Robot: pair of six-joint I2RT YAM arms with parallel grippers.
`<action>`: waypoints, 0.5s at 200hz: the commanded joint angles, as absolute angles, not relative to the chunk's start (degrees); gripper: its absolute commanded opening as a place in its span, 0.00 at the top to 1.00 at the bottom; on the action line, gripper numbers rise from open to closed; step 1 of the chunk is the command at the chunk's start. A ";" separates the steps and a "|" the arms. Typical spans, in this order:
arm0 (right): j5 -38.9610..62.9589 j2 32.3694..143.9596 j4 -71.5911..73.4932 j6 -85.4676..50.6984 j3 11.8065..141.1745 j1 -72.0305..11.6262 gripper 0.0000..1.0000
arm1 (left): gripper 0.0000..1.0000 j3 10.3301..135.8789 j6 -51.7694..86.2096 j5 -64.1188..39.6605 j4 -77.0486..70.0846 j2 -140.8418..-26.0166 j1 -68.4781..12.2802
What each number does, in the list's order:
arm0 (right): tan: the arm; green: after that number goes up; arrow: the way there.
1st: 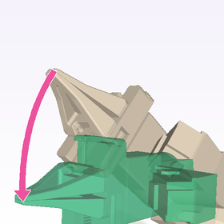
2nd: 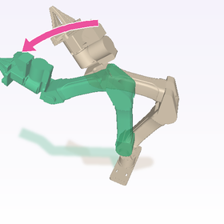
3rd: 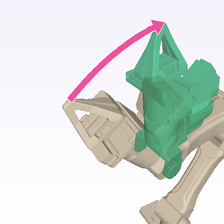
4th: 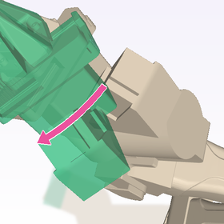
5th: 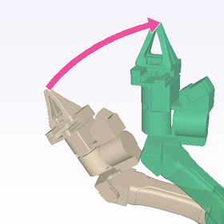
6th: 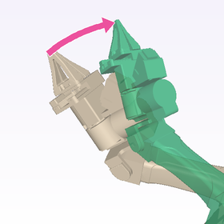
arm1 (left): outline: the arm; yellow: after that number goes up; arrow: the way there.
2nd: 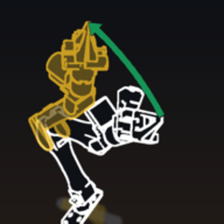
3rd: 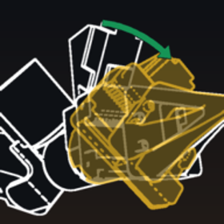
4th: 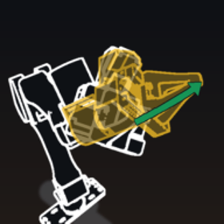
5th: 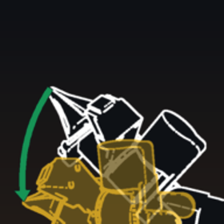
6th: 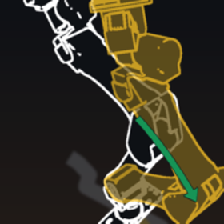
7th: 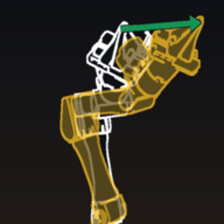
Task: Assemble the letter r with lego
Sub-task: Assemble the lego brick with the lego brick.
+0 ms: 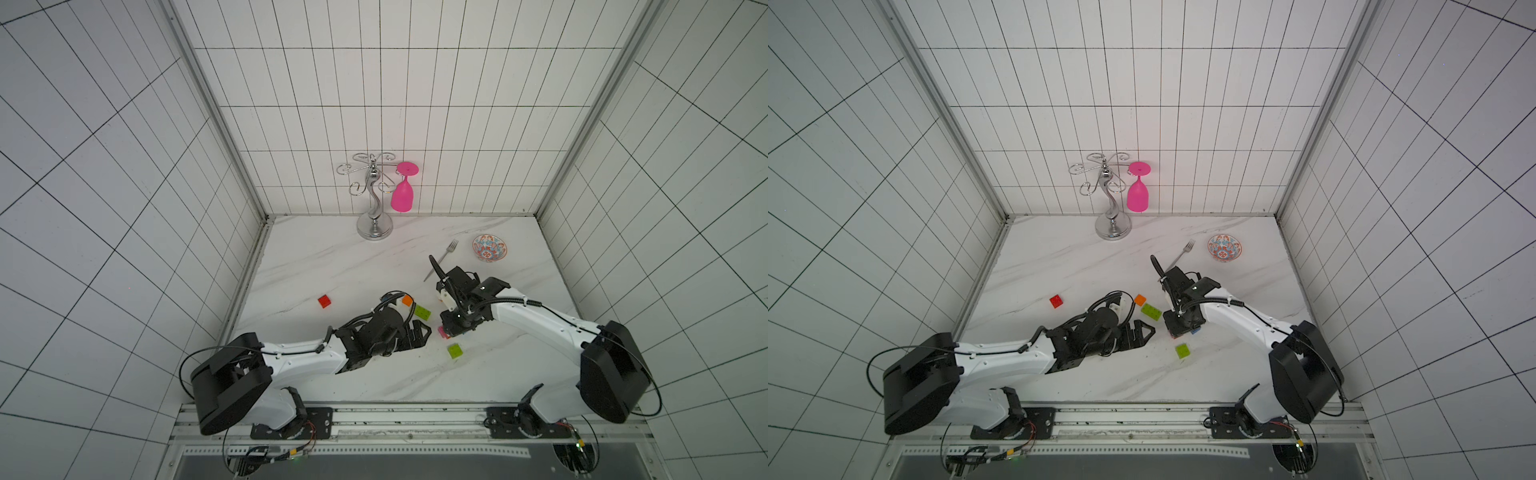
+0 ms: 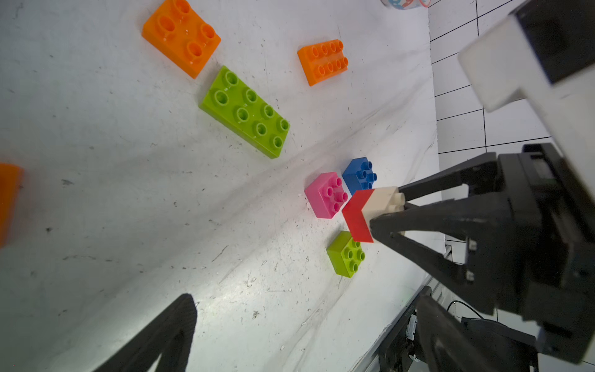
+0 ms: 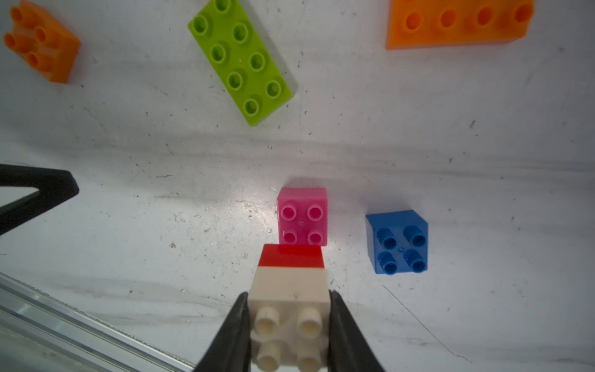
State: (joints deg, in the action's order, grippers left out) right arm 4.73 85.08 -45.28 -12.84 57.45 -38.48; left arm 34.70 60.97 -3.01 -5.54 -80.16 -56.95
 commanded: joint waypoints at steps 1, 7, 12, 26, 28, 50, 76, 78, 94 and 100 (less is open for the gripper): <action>2.11 86.25 -45.30 -11.61 58.79 -39.12 1.00 | 0.02 33.88 63.12 -4.08 -8.29 -81.90 -56.60; 1.93 86.46 -45.34 -11.56 58.95 -39.11 1.00 | 0.02 33.89 63.27 -4.47 -8.42 -82.04 -56.56; 1.72 86.55 -45.22 -11.44 59.03 -39.10 1.00 | 0.02 33.95 63.28 -4.63 -8.42 -82.09 -56.47; 1.48 86.67 -45.23 -11.17 59.34 -39.02 1.00 | 0.02 33.93 63.02 -4.96 -8.17 -82.01 -56.07; 1.49 86.73 -45.19 -11.10 59.42 -39.09 1.00 | 0.02 33.90 62.93 -5.02 -8.13 -82.00 -56.01; 0.80 87.18 -44.96 -10.83 60.09 -39.10 1.00 | 0.02 32.74 63.10 -5.05 -8.91 -81.41 -55.21; 2.12 88.74 -44.67 -10.47 61.20 -38.76 1.00 | 0.02 31.38 64.00 -5.31 -10.73 -81.39 -54.62; 2.22 88.87 -44.65 -10.46 61.25 -38.71 1.00 | 0.02 31.31 64.01 -5.35 -10.79 -81.39 -54.61; 2.64 89.68 -44.49 -10.40 61.52 -38.70 1.00 | 0.02 31.32 64.05 -5.45 -10.82 -81.51 -54.58; 2.64 89.90 -44.49 -10.29 61.60 -38.59 1.00 | 0.02 31.29 64.00 -5.49 -10.85 -81.48 -54.58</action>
State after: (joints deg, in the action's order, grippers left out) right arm 2.33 88.66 -44.25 -11.42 59.16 -39.00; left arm 31.73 63.11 -5.23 -8.40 -81.71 -54.78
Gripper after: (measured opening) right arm 0.344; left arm 0.977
